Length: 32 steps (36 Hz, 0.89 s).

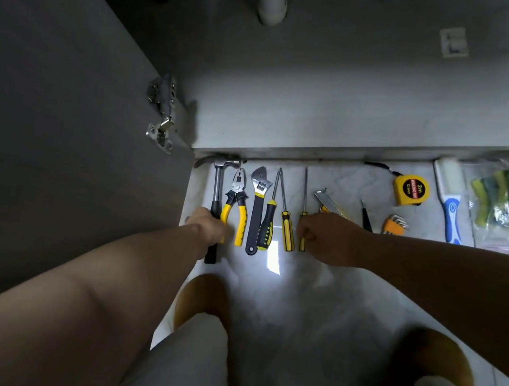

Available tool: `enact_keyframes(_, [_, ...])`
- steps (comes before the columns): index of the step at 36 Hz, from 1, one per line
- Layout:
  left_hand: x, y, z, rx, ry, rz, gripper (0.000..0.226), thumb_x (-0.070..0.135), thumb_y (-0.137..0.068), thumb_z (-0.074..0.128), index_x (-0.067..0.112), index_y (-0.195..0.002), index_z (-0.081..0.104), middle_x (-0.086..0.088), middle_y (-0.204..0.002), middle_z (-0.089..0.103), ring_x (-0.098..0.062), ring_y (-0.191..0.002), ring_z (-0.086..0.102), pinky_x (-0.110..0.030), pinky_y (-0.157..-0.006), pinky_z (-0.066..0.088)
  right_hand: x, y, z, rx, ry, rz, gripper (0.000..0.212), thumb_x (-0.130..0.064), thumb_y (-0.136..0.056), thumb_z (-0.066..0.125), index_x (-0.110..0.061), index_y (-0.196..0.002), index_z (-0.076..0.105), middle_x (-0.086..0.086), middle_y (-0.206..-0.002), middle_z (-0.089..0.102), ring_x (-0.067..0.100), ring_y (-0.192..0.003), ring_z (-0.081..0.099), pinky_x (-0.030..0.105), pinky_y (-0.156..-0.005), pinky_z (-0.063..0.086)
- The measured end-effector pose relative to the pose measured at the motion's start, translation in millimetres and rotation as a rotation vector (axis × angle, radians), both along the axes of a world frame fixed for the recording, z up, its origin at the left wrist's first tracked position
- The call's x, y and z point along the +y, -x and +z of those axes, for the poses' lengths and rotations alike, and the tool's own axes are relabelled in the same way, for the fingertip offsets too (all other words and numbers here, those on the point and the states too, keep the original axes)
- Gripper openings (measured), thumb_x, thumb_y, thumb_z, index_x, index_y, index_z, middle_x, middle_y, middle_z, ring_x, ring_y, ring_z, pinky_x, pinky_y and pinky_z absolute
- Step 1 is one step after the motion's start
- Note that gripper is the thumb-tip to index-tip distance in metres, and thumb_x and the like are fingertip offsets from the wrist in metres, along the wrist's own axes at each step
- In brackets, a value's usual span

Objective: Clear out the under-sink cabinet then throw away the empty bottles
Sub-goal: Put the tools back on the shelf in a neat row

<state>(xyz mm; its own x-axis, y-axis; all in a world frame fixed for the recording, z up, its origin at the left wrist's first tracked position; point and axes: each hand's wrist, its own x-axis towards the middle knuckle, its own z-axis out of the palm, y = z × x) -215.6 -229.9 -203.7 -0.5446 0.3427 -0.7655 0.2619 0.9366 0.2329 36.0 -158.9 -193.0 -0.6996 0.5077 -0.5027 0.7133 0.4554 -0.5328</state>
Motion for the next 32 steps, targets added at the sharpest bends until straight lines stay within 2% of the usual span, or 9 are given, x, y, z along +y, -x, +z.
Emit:
enact_keyframes(4, [3, -6, 9, -0.093, -0.043, 0.106, 0.016, 0.002, -0.095, 0.051, 0.003, -0.109, 0.058, -0.022, -0.115, 0.061, -0.039, -0.108, 0.062, -0.055, -0.092, 0.058, 0, 9, 9, -0.075, 0.062, 0.053, 0.015, -0.015, -0.094, 0.054, -0.013, -0.105, 0.064, 0.004, -0.107, 0.065, 0.023, -0.103, 0.061, 0.027, -0.089, 0.045])
enact_keyframes(6, [3, -10, 17, -0.145, -0.056, 0.15, 0.018, 0.0, -0.097, 0.049, 0.002, -0.112, 0.059, -0.024, -0.117, 0.062, -0.04, -0.108, 0.063, -0.056, -0.09, 0.058, 0, 17, 16, -0.128, 0.072, 0.11, 0.008, -0.016, -0.095, 0.053, -0.017, -0.098, 0.06, 0.006, -0.103, 0.064, 0.025, -0.099, 0.061, 0.027, -0.083, 0.044])
enact_keyframes(9, [3, -16, 28, -0.242, -0.062, 0.198, 0.023, -0.004, -0.1, 0.044, -0.004, -0.118, 0.058, -0.027, -0.114, 0.063, -0.04, -0.096, 0.067, -0.048, -0.07, 0.063, -1, 29, 27, -0.216, 0.089, 0.141, 0.01, -0.017, -0.097, 0.052, -0.017, -0.101, 0.061, 0.007, -0.097, 0.059, 0.027, -0.091, 0.06, 0.027, -0.073, 0.045])
enact_keyframes(12, [3, -23, 40, -0.352, -0.092, 0.286, 0.017, -0.006, -0.101, 0.043, -0.004, -0.112, 0.057, -0.024, -0.102, 0.062, -0.035, -0.081, 0.062, -0.033, -0.049, 0.058, -4, 31, 37, -0.133, 0.116, 0.114, 0.023, -0.018, -0.097, 0.054, -0.008, -0.115, 0.065, 0.008, -0.117, 0.064, 0.025, -0.112, 0.06, 0.028, -0.091, 0.044])
enact_keyframes(15, [0, -30, 52, -0.498, -0.126, 0.397, 0.011, -0.003, -0.104, 0.044, -0.001, -0.104, 0.055, -0.016, -0.09, 0.058, -0.032, -0.081, 0.062, -0.04, -0.07, 0.061, -5, 36, 49, -0.062, 0.165, 0.046, 0.023, -0.019, -0.097, 0.054, -0.008, -0.114, 0.065, 0.003, -0.119, 0.065, 0.02, -0.116, 0.058, 0.023, -0.091, 0.04])
enact_keyframes(19, [-11, -34, 73, -0.799, -0.098, 0.464, 0.014, -0.001, -0.104, 0.044, 0.001, -0.096, 0.056, -0.014, -0.083, 0.06, -0.036, -0.078, 0.068, -0.055, -0.092, 0.051, -6, 51, 59, -0.062, 0.4, -0.148, 0.032, -0.025, -0.101, 0.048, 0.003, -0.106, 0.063, 0.015, -0.102, 0.07, 0.033, -0.09, 0.065, 0.035, -0.076, 0.05])
enact_keyframes(22, [-21, -35, 83, -0.958, -0.069, 0.408, 0.015, -0.003, -0.102, 0.047, 0.004, -0.106, 0.06, -0.013, -0.087, 0.073, -0.031, -0.081, 0.076, -0.055, -0.092, 0.055, -10, 61, 64, -0.035, 0.579, -0.343, 0.047, -0.04, -0.103, 0.044, 0.004, -0.115, 0.059, 0.02, -0.1, 0.064, 0.029, -0.084, 0.057, 0.038, -0.073, 0.049])
enact_keyframes(26, [-29, -34, 84, -1.053, 0.058, 0.105, 0.026, 0.004, -0.098, 0.059, 0.02, -0.117, 0.065, -0.005, -0.125, 0.072, -0.019, -0.12, 0.067, -0.048, -0.101, 0.051, -18, 65, 63, 0.031, 0.701, -0.499, 0.047, -0.047, -0.102, 0.045, -0.004, -0.111, 0.062, 0.016, -0.104, 0.065, 0.026, -0.089, 0.062, 0.04, -0.085, 0.055])
enact_keyframes(32, [-23, -36, 79, -0.953, 0.1, -0.118, 0.038, 0.007, -0.091, 0.072, 0.016, -0.128, 0.069, -0.008, -0.127, 0.071, -0.023, -0.117, 0.068, -0.036, -0.094, 0.058, -27, 52, 50, 0.067, 0.369, -0.668, 0.032, -0.034, -0.097, 0.057, -0.005, -0.084, 0.061, 0.017, -0.085, 0.066, 0.025, -0.075, 0.06, 0.029, -0.066, 0.044])
